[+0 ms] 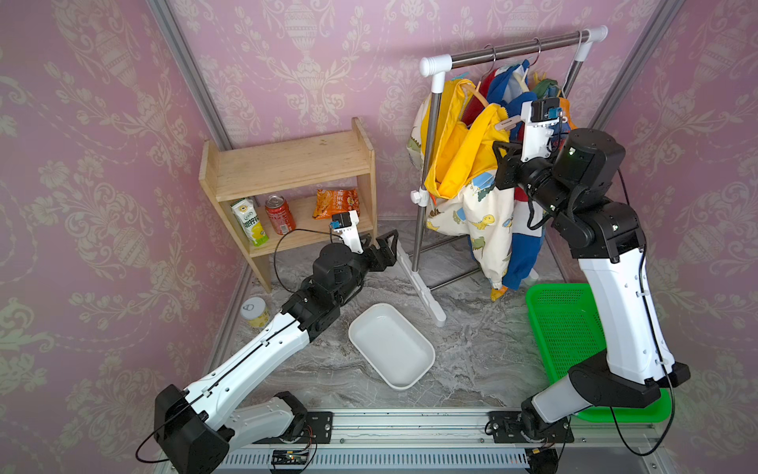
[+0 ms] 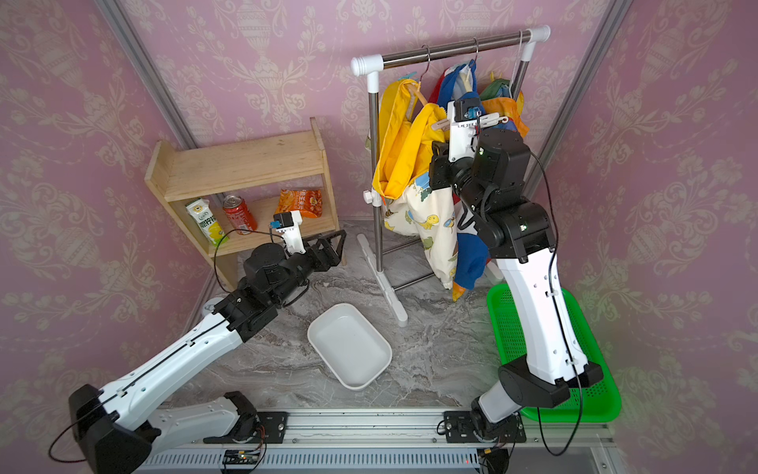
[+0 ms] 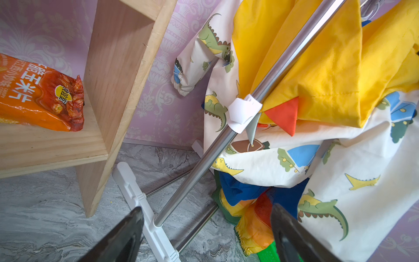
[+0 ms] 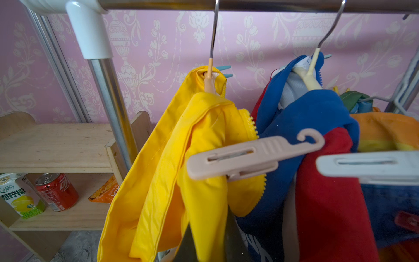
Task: Remove the clothespins securing jackets to the hanger
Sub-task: Pick up the hanger from the clothesline.
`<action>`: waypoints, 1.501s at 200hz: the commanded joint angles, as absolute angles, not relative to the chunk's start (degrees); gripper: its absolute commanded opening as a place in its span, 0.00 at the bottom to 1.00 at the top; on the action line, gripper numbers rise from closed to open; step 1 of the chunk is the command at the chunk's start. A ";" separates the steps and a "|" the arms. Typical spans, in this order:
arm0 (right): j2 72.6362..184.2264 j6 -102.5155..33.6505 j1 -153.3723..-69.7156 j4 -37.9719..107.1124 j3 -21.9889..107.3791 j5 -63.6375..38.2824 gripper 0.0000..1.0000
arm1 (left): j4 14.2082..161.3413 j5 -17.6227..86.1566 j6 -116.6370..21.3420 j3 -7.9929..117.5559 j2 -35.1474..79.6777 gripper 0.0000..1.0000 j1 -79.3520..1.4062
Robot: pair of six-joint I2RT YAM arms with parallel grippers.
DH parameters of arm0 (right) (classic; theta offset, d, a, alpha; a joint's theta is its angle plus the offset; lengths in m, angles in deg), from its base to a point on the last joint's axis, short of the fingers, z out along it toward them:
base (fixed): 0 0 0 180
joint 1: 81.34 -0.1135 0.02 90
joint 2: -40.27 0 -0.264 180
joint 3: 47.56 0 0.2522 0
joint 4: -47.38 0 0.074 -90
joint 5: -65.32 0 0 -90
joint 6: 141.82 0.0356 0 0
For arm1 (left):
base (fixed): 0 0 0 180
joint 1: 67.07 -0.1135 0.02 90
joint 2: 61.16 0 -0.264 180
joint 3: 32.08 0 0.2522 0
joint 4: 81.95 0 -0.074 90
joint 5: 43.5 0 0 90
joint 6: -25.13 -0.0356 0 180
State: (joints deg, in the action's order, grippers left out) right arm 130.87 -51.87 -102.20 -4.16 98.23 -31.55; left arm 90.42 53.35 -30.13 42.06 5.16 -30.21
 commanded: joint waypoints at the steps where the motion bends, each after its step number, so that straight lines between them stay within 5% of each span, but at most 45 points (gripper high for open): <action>1: 131.57 -53.23 -101.67 -3.73 101.10 -33.44 0.00 | 91.15 54.72 -30.74 42.50 5.45 0.88 -30.62; 105: 119.42 -59.27 -101.73 -5.15 96.69 -40.81 0.00 | 87.83 53.97 -34.20 48.10 6.93 0.88 -30.65; 230: 120.62 -56.32 -101.73 -3.29 99.42 -32.60 0.00 | 90.34 50.30 -32.39 47.96 4.95 0.89 -30.59; 300: 111.11 -56.30 -101.73 -3.74 94.61 -34.11 0.00 | 89.44 43.54 -33.79 52.18 4.95 0.88 -30.26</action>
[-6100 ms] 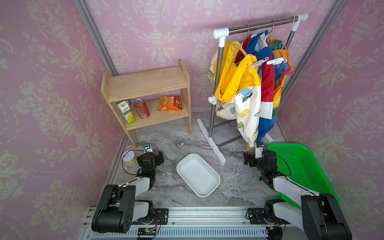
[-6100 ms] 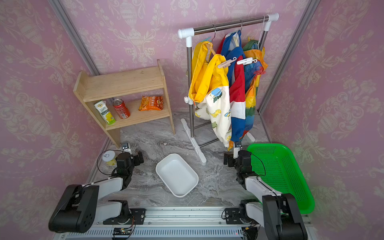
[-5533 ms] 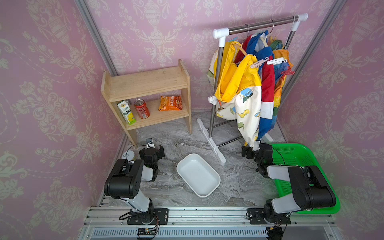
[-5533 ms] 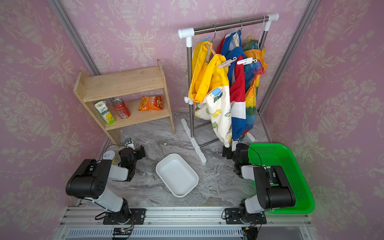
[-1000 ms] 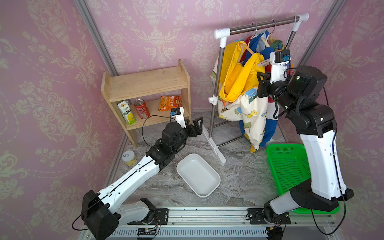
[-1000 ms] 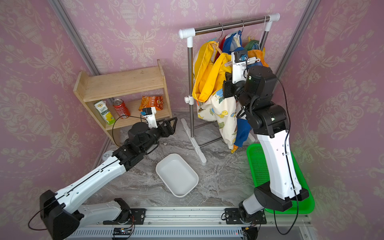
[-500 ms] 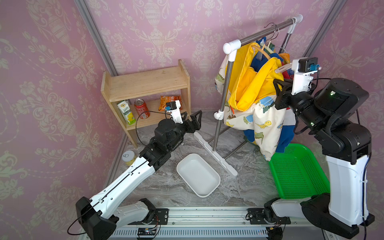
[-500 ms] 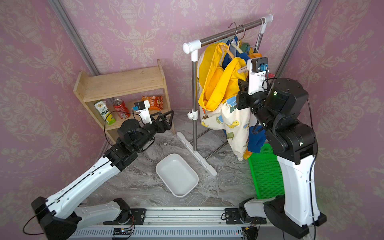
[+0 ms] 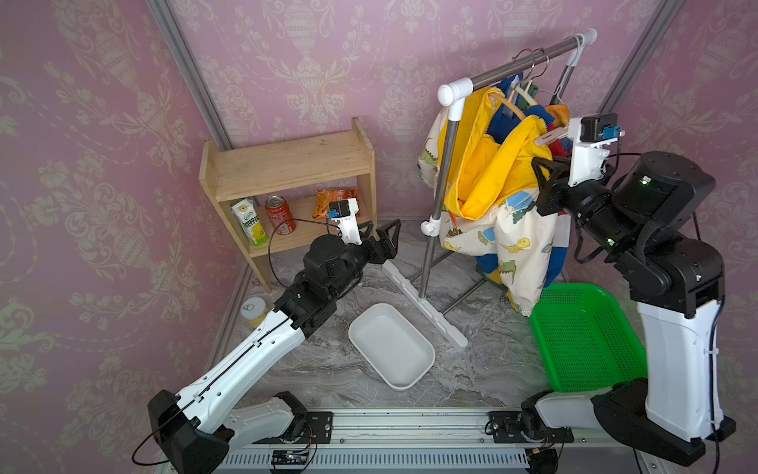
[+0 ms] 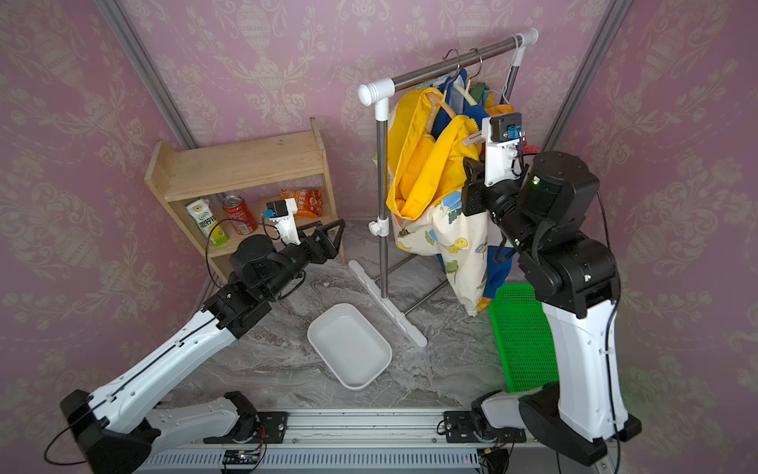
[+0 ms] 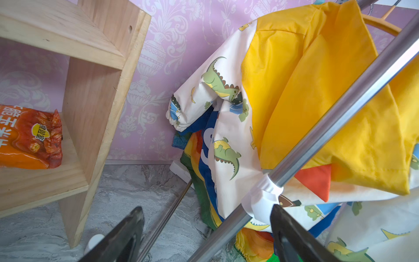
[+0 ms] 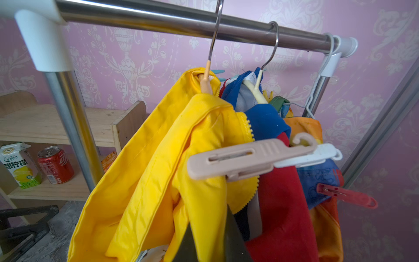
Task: Remove the clothespins securing jackets to the hanger
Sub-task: Pick up the hanger from the clothesline, then adjust the clothesline at the center of the board.
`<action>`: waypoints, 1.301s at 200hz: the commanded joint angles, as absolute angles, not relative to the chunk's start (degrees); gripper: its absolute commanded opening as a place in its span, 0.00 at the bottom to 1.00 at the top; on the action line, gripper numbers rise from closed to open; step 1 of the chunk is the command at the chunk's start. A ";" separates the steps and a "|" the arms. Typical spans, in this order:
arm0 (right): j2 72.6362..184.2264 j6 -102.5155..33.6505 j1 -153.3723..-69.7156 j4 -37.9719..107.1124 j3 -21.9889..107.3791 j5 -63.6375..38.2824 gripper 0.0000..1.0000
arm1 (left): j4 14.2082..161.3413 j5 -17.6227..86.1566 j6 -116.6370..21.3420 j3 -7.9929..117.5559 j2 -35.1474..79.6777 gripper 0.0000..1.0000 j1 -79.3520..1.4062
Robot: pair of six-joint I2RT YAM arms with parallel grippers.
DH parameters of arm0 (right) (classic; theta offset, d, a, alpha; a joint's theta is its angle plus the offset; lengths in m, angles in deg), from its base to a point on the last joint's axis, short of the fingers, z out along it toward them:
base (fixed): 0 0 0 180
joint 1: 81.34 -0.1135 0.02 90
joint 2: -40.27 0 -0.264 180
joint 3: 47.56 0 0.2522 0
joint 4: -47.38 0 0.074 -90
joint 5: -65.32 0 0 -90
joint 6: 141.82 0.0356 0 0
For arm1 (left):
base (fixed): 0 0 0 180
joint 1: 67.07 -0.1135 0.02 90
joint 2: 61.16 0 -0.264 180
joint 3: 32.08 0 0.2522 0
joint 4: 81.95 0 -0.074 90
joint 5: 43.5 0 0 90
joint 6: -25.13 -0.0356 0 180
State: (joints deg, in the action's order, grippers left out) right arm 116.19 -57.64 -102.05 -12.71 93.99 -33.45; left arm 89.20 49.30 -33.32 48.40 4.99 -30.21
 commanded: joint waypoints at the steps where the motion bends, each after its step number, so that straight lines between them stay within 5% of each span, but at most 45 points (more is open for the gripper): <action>1: 111.02 -56.30 -101.73 -3.83 94.61 -34.01 0.00 | 89.41 43.44 -33.81 52.35 4.98 0.88 -30.16; 107: 104.67 -58.41 -101.72 -16.24 90.75 -44.63 0.00 | 72.39 38.33 -44.70 70.21 15.79 0.78 -19.07; 169: 107.25 -60.21 -101.73 -17.32 89.87 -46.71 0.00 | 72.14 33.72 -38.06 64.30 12.76 0.82 -15.06; 215: 107.62 -59.46 -101.72 -18.76 90.48 -46.55 0.00 | 77.11 26.42 -34.66 63.57 22.12 0.80 -13.46; 260: 104.43 -58.71 -101.69 -20.93 88.15 -45.74 0.00 | 82.96 33.01 -36.74 60.78 25.02 0.82 -13.54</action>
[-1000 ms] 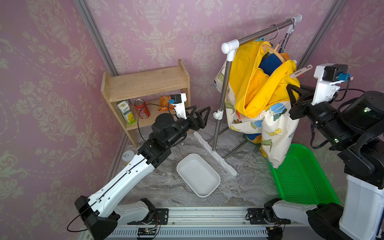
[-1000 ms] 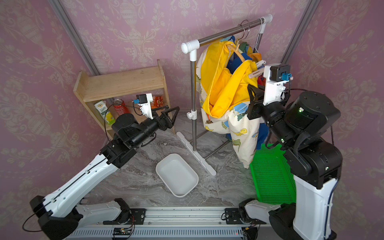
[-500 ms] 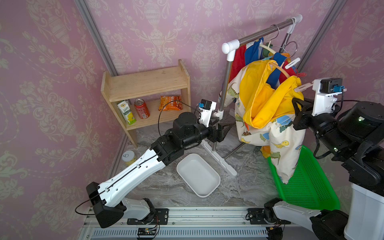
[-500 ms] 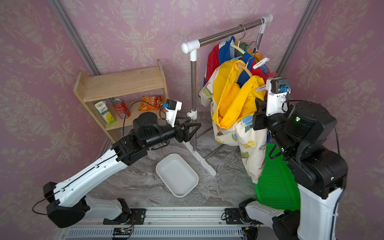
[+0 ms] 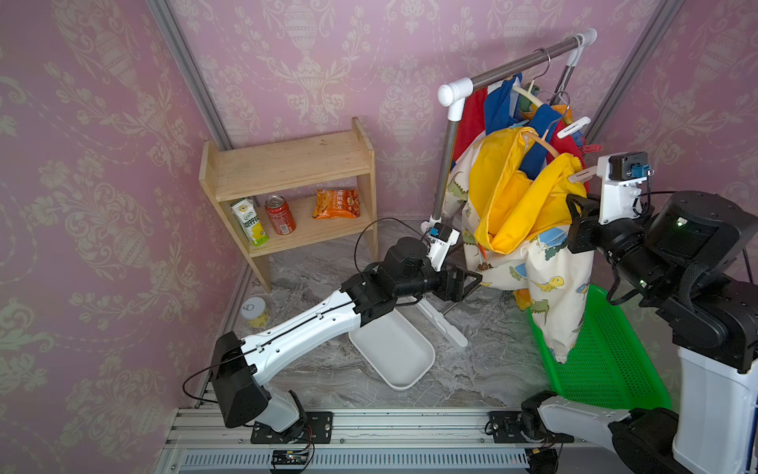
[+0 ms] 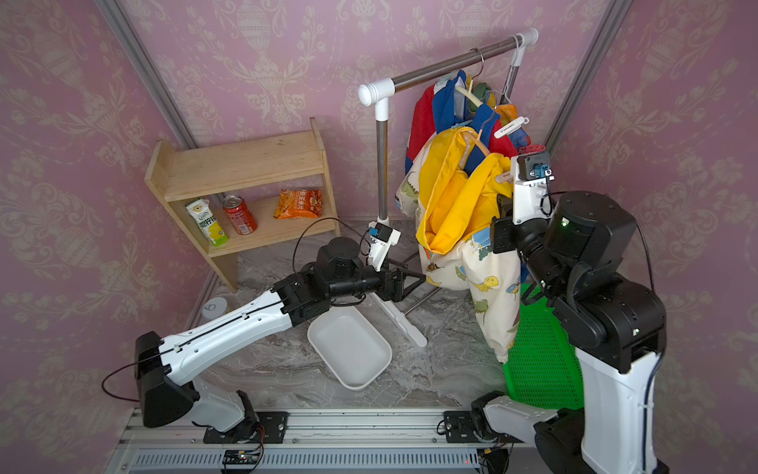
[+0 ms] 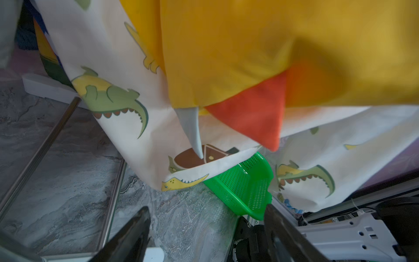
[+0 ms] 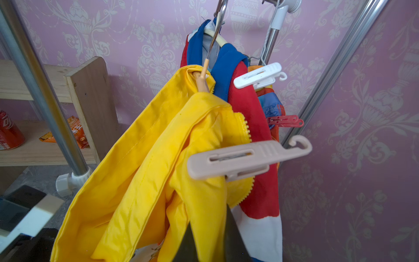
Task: Remove the clothespins securing jackets to the hanger
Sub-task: Adjust the clothesline at the center of the board.
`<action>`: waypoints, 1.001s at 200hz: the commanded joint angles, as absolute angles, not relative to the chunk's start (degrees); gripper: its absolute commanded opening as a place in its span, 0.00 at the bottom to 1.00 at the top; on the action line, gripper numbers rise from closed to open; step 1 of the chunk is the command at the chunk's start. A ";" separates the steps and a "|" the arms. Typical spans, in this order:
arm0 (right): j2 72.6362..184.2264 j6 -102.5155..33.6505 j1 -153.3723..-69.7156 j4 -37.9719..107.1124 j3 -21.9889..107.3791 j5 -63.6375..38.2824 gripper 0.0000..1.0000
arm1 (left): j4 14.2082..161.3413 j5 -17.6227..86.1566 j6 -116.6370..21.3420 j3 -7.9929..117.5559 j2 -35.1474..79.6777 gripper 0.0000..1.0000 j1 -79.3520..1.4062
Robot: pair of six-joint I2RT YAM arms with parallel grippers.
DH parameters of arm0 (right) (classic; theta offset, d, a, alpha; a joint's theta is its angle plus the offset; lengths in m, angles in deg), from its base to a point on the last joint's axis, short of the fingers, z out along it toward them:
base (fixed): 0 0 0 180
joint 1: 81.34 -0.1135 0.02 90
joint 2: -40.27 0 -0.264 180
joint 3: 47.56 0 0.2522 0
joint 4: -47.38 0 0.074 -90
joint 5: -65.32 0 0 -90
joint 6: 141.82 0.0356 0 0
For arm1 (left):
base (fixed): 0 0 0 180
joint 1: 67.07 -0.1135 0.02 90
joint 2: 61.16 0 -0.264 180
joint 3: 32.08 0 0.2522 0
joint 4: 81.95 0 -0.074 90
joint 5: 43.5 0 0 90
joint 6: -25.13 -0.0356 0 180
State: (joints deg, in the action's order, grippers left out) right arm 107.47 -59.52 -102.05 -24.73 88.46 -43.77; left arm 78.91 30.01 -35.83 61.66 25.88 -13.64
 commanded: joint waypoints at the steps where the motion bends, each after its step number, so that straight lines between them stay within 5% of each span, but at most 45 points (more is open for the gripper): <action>1: 104.43 -58.71 -101.69 -20.93 88.15 -45.74 0.00 | 82.88 33.34 -37.16 60.74 25.04 0.82 -13.54; 39: 102.72 -59.08 -101.69 -20.80 85.71 -46.14 0.00 | 76.07 38.15 -43.85 63.17 27.64 0.85 -15.50; 156: 101.79 -60.60 -101.67 -17.83 80.29 -48.75 0.00 | 74.01 29.51 -48.58 73.45 41.44 0.81 -25.20; 200: 102.29 -58.47 -101.71 -19.34 80.81 -40.21 0.00 | 73.33 28.23 -49.75 76.95 44.17 0.81 -28.40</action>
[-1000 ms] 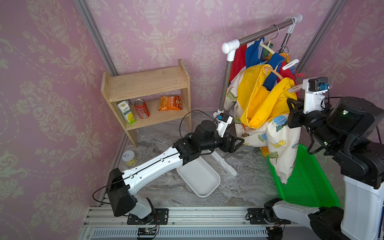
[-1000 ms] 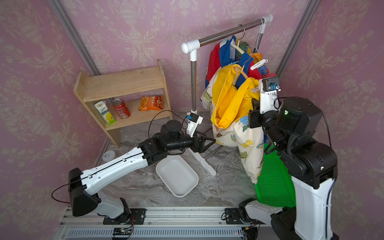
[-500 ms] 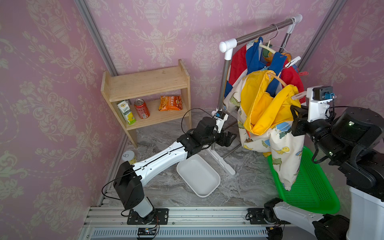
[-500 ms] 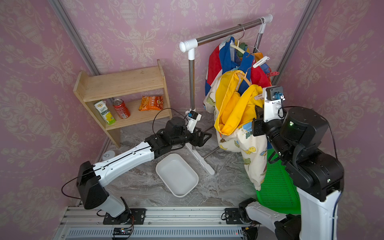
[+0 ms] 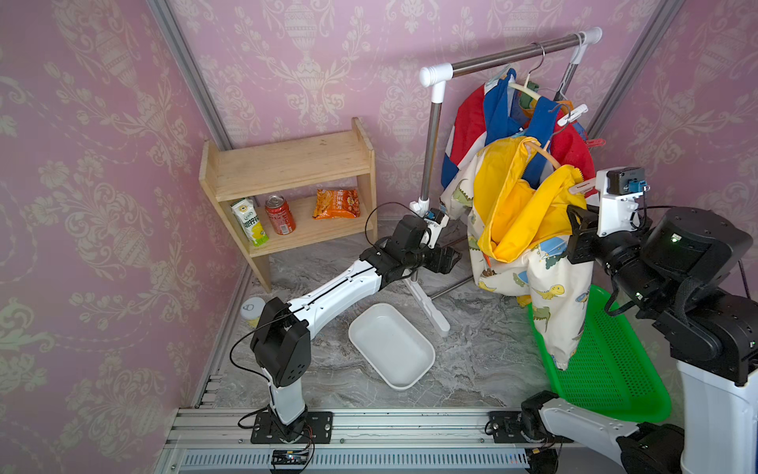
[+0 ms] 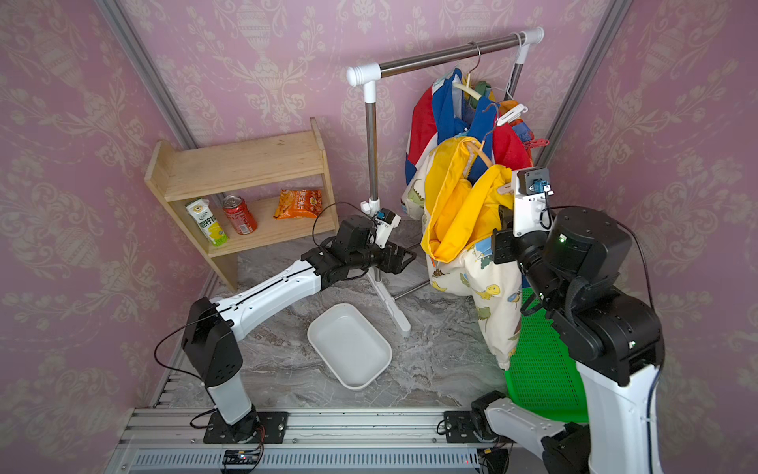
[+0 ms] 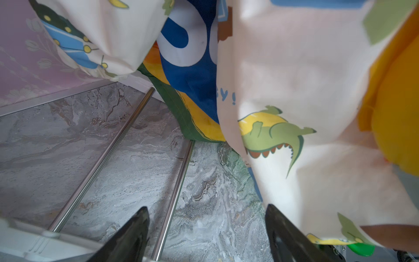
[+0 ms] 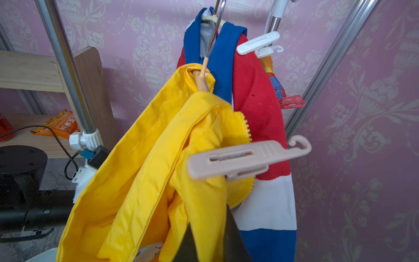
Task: Remove the clothespins securing jackets to the hanger
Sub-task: Adjust the clothesline at the center of the board.
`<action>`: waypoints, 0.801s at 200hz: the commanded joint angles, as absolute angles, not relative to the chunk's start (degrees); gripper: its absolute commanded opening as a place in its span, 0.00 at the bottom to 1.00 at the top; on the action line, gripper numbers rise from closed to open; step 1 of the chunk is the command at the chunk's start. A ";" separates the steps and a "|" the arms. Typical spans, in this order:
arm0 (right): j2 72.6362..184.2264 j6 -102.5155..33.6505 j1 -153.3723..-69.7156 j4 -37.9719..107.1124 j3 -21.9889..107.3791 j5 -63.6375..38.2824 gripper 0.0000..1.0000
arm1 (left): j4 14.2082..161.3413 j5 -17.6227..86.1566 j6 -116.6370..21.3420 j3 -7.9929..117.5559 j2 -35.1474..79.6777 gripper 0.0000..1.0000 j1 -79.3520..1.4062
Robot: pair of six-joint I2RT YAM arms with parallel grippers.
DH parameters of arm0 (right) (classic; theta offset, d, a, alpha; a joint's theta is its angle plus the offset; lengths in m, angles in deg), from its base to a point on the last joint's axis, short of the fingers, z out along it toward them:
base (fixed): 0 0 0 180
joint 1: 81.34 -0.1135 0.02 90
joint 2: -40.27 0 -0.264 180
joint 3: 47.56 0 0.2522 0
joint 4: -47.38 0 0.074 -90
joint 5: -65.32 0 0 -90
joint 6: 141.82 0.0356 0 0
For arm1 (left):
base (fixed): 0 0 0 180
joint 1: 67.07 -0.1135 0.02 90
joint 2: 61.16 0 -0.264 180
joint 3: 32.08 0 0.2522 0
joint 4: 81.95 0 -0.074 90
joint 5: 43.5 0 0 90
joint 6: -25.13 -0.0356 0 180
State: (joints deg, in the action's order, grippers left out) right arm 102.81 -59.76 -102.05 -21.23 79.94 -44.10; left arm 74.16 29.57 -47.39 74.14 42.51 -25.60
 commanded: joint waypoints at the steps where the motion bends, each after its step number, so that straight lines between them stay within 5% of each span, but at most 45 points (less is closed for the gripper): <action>1: 102.35 -58.35 -101.72 -19.40 80.85 -39.87 0.00 | 73.27 28.22 -49.84 77.00 44.20 0.81 -28.49; 160: 94.42 -52.85 -101.91 -26.66 73.83 -27.68 0.00 | 70.80 19.56 -46.55 83.41 43.36 0.78 -37.01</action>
